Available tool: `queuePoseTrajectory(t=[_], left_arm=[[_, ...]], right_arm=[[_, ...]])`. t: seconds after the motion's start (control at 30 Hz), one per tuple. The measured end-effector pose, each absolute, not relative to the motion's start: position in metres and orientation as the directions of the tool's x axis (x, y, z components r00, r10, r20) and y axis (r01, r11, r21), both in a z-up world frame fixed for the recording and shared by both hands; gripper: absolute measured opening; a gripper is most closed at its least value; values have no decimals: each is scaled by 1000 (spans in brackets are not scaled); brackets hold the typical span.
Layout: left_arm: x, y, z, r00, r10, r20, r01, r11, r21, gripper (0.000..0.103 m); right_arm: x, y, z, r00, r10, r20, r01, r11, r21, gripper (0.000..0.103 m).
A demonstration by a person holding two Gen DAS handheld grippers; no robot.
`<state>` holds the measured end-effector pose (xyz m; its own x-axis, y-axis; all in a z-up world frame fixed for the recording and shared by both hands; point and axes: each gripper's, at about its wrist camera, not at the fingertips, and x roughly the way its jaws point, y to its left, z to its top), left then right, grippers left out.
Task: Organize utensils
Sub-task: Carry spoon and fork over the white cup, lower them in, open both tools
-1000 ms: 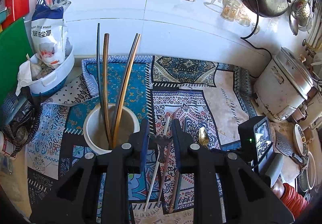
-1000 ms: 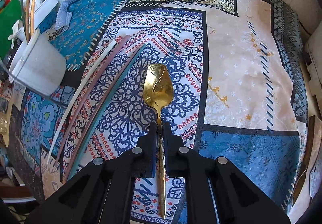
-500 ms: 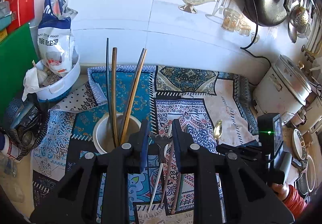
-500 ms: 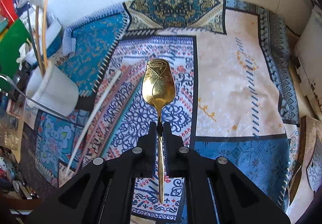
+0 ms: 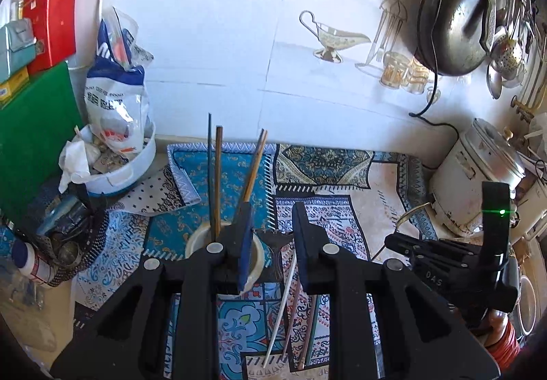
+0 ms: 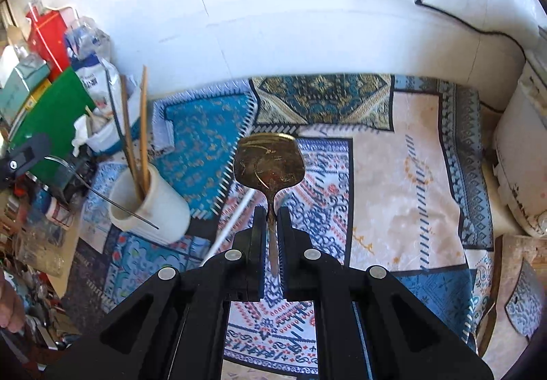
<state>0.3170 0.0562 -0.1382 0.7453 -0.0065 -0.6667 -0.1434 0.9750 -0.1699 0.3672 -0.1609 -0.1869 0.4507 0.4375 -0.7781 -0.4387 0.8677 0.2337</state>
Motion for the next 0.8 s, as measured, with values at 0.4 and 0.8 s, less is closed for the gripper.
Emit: queuePoseTrajectory(t=[0.4,0.8], left_arm=[[326,97,-110,781,57,-622,-178,975,-134,21],[345,121,-149,704,29,-710,-169,977,-127,21]], right_arm=[[360,-116,-118,513,561,-649,-541,799,263,6],[359,-54,-123,433,625,-649,-608,735,302,6]])
